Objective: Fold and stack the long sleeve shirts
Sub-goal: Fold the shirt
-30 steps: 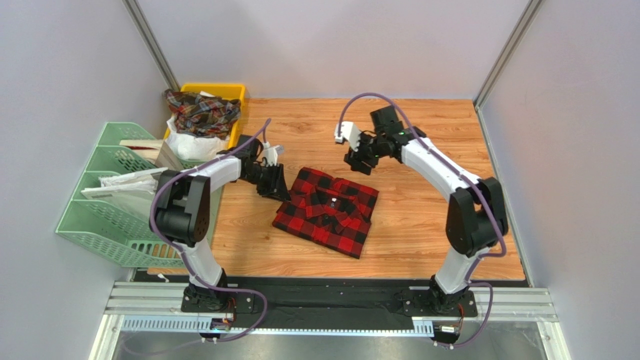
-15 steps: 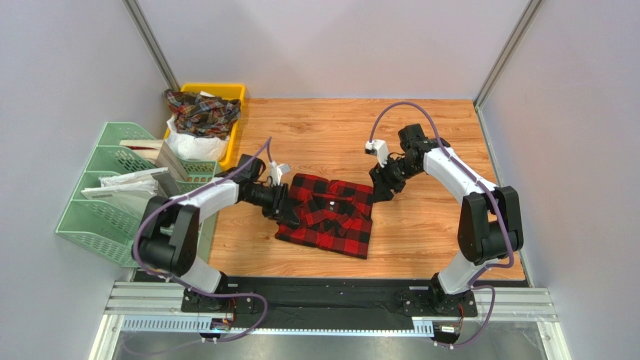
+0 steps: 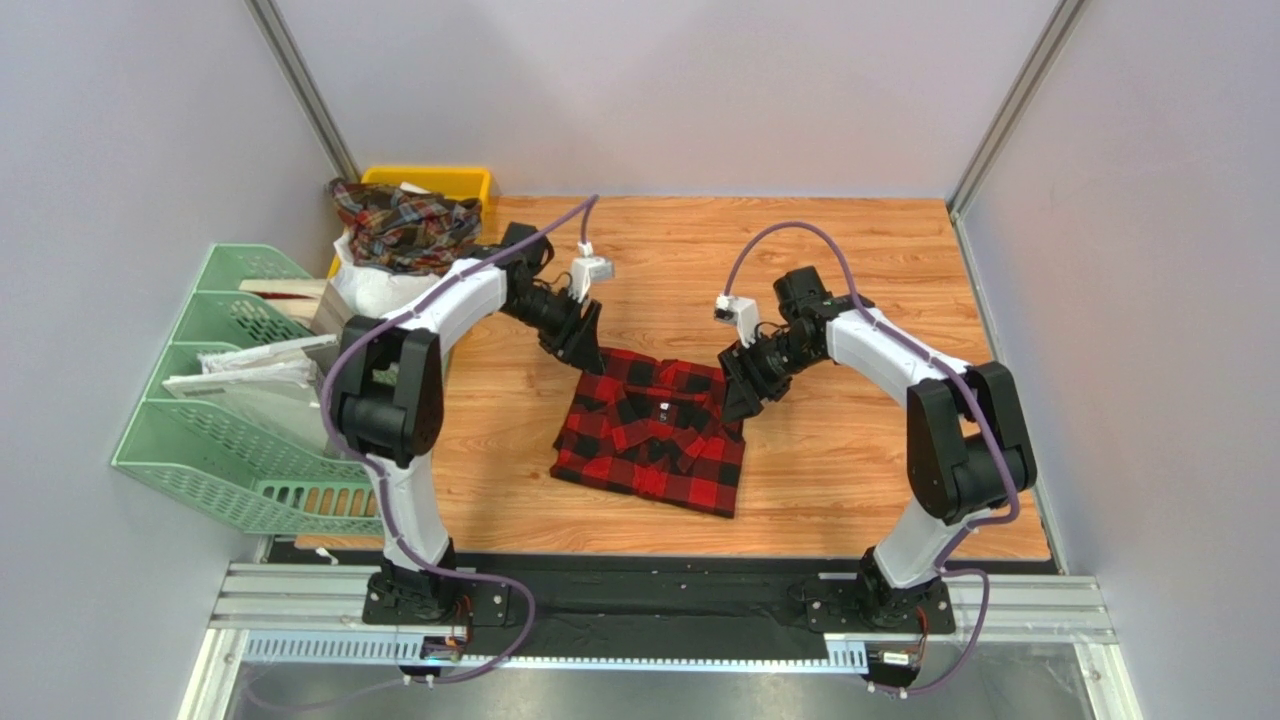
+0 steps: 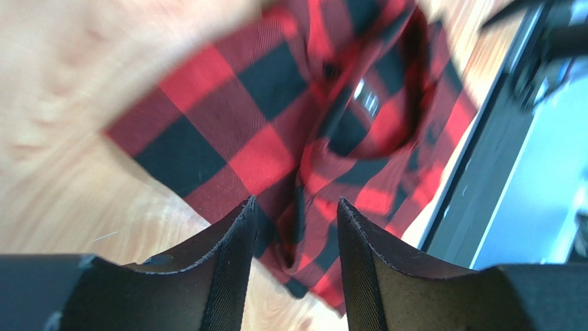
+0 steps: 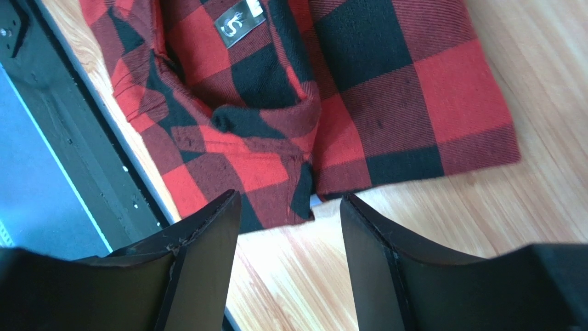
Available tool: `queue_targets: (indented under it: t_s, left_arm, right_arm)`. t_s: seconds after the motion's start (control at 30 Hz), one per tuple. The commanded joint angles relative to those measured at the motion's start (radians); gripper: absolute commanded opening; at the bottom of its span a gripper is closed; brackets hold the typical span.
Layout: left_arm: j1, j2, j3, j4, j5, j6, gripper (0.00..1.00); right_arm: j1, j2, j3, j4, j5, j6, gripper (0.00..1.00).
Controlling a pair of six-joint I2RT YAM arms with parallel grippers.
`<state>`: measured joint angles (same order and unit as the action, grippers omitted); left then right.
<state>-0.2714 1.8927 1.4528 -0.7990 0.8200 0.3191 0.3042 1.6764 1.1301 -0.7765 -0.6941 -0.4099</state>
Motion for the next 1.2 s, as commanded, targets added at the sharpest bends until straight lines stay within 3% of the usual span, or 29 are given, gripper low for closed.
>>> queue_targets:
  t_s: [0.0, 0.4, 0.63, 0.67, 0.8, 0.87, 0.9, 1.03, 1.17]
  left_arm:
    - [-0.009, 0.091, 0.070, -0.265, -0.001, 0.320, 0.54]
    - [-0.025, 0.155, 0.054, -0.312, -0.019, 0.413, 0.58]
    - [-0.025, 0.169, 0.044, -0.316, -0.025, 0.434, 0.56]
    - [-0.026, 0.169, 0.046, -0.316, -0.024, 0.434, 0.54]
    - [-0.025, 0.167, 0.050, -0.322, -0.010, 0.431, 0.30]
    - [-0.025, 0.152, 0.057, -0.344, -0.004, 0.443, 0.24]
    - [-0.025, 0.145, 0.057, -0.348, -0.004, 0.445, 0.18]
    - [-0.025, 0.129, 0.058, -0.364, 0.005, 0.439, 0.17]
    - [-0.026, 0.120, 0.064, -0.353, -0.005, 0.416, 0.03]
  right_arm:
    - [0.027, 0.049, 0.000, 0.089, 0.027, 0.046, 0.61]
    - [0.085, 0.123, -0.021, 0.094, 0.084, 0.006, 0.60]
    - [0.099, 0.120, -0.026, 0.069, 0.070, -0.009, 0.48]
    - [0.102, 0.117, -0.027, 0.072, 0.070, -0.009, 0.41]
    - [0.099, 0.097, -0.024, 0.063, 0.059, -0.004, 0.13]
    - [0.101, 0.074, -0.013, 0.045, 0.054, -0.003, 0.00]
    - [0.102, 0.063, -0.010, 0.040, 0.054, -0.003, 0.00]
    - [0.102, 0.031, -0.001, 0.029, 0.054, -0.001, 0.00]
    - [0.102, 0.032, 0.008, 0.028, 0.070, 0.006, 0.00]
